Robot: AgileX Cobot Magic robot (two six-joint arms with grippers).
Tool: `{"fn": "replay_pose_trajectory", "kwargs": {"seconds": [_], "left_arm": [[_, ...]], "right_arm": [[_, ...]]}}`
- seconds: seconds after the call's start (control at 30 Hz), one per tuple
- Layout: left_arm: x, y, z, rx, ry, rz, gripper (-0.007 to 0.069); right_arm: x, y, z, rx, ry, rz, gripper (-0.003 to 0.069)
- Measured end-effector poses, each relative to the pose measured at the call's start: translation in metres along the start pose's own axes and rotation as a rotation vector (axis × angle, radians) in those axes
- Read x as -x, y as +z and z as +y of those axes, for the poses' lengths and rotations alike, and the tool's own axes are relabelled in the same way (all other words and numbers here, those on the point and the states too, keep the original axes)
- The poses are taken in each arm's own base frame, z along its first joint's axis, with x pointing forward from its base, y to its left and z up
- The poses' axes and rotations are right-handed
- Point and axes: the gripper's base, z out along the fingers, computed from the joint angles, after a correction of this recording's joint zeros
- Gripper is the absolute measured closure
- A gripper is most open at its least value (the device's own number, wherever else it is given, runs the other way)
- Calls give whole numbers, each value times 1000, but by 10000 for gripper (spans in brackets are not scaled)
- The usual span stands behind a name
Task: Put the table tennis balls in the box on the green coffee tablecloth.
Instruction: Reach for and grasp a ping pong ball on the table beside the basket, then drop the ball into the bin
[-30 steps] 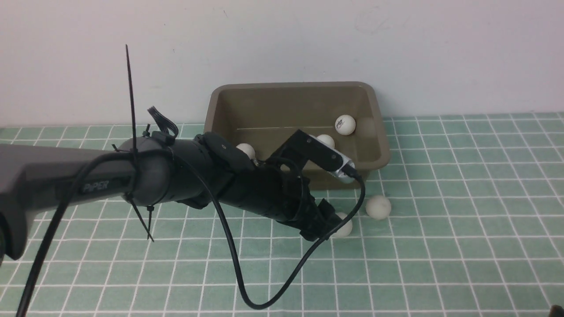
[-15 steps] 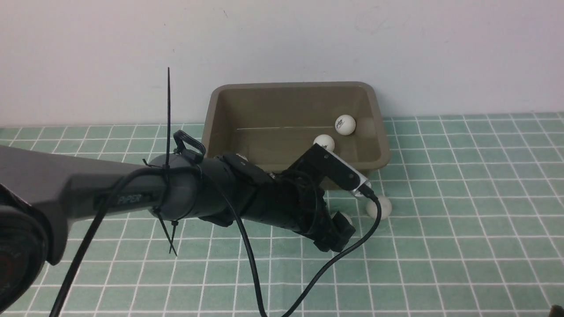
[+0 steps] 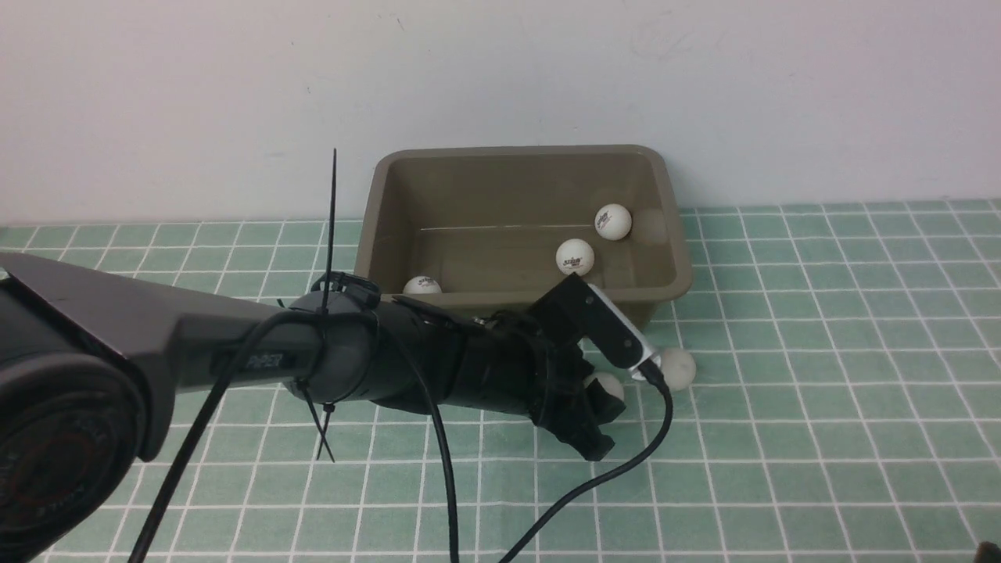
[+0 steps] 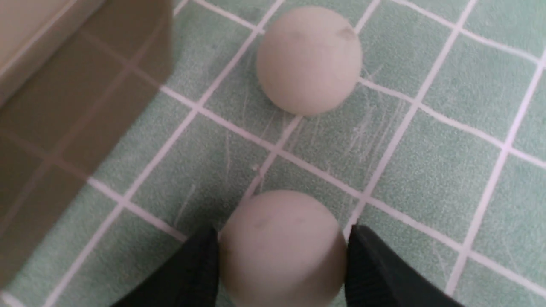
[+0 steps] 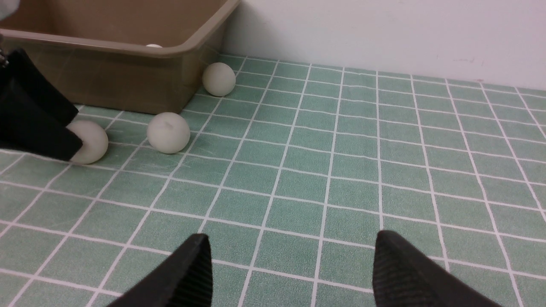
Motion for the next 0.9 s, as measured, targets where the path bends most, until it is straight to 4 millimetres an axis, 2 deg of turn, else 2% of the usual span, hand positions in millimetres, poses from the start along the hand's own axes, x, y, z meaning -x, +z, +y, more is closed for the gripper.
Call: {"fn": "replay_pose_trajectory", "kwargs": {"seconds": [0.17, 0.33, 0.4, 0.53, 0.6, 0.63, 0.7, 0.8, 0.9], "left_arm": [[5, -4, 0, 1, 72, -18, 282], [43, -41, -11, -72, 116, -174, 282], [63, -61, -15, -84, 186, -254, 282], [78, -76, -6, 0, 272, -291, 282], [80, -79, 6, 70, 277, -278, 282], [78, -83, 29, 167, 261, -249, 282], [75, -86, 55, 232, 248, -240, 282], [74, -92, 90, 264, 217, -272, 282], [71, -94, 115, 281, 154, -293, 281]], "right_arm": [[0, 0, 0, 0, 0, 0, 197], [0, 0, 0, 0, 0, 0, 197], [0, 0, 0, 0, 0, 0, 197], [0, 0, 0, 0, 0, 0, 197], [0, 0, 0, 0, 0, 0, 197], [0, 0, 0, 0, 0, 0, 197], [0, 0, 0, 0, 0, 0, 197], [0, 0, 0, 0, 0, 0, 197], [0, 0, 0, 0, 0, 0, 197]]}}
